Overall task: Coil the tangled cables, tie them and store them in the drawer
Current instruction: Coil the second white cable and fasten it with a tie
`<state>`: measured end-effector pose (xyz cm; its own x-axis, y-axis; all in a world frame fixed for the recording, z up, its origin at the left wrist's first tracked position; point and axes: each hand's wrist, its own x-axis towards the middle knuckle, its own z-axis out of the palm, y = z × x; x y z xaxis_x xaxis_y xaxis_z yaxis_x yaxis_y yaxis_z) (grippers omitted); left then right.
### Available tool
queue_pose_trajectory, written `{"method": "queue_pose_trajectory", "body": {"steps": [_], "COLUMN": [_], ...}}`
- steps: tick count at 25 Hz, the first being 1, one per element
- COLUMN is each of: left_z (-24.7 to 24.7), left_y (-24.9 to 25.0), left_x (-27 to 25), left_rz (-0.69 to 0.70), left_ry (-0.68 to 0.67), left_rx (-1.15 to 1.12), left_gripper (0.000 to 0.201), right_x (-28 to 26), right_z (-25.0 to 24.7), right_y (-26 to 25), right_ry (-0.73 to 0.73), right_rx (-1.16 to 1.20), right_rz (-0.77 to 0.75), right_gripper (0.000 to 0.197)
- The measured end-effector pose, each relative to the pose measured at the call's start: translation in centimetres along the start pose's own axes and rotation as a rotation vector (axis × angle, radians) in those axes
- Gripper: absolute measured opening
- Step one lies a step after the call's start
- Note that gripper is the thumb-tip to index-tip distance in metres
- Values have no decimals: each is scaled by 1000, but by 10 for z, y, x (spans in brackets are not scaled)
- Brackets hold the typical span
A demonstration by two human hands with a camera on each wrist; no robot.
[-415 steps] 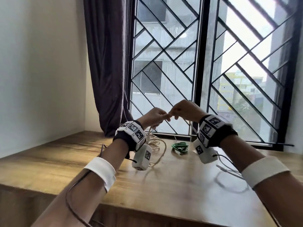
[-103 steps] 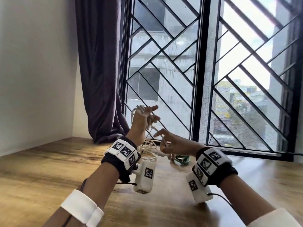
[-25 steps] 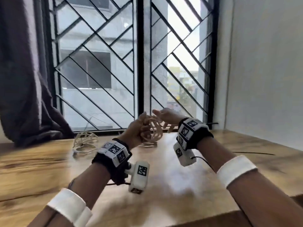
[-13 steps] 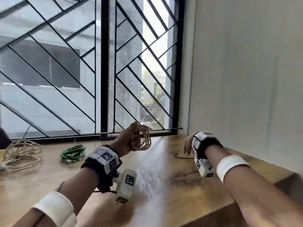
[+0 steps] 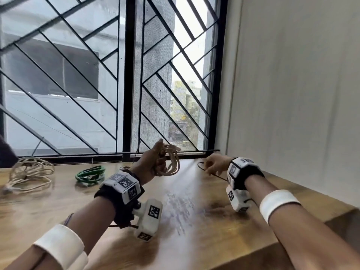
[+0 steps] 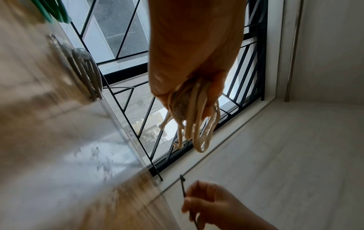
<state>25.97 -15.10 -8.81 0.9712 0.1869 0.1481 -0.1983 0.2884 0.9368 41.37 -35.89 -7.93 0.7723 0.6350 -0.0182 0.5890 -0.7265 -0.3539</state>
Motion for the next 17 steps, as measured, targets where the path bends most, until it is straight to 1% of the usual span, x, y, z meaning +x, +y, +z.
{"method": "queue_pose_trajectory", "body": {"steps": [1, 3, 5, 6, 7, 9, 10, 11, 13, 14, 16, 17], "left_z": [0, 0, -3, -7, -11, -28, -38, -48, -66, -74, -85, -91], "left_y": [1, 8, 16, 21, 25, 37, 43, 47, 50, 51, 51, 51], "left_x": [-1, -9, -19, -26, -33, -51, -59, -67, -82, -86, -89, -90], "left_rz": [23, 88, 172, 209, 246, 310, 333, 350, 359, 363, 369, 374], "left_ry": [9, 28, 65, 67, 66, 110, 133, 146, 173, 186, 198, 205], "left_rx": [-5, -16, -22, -20, -19, -14, -18, -26, -56, -67, -55, -53], "left_gripper": [49, 49, 50, 50, 49, 47, 46, 46, 51, 59, 65, 65], "right_x": [-6, -14, -27, -31, -36, -40, -42, -42, -38, -36, -28, -23], "right_z": [-2, -8, -13, -15, -17, -14, -8, 1, 26, 40, 63, 72], "right_y": [-13, -36, -66, -80, -92, -116, -126, -134, -151, -160, -177, -188], "right_ry": [87, 261, 355, 370, 369, 326, 322, 328, 360, 362, 359, 351], "right_rx": [67, 275, 572, 755, 954, 1327, 1475, 1584, 1714, 1740, 1740, 1706], "right_rz": [-39, -135, -242, -298, -346, -437, -454, -455, -392, -364, -325, -316], "right_gripper": [21, 23, 20, 18, 21, 34, 36, 34, 26, 28, 35, 30]}}
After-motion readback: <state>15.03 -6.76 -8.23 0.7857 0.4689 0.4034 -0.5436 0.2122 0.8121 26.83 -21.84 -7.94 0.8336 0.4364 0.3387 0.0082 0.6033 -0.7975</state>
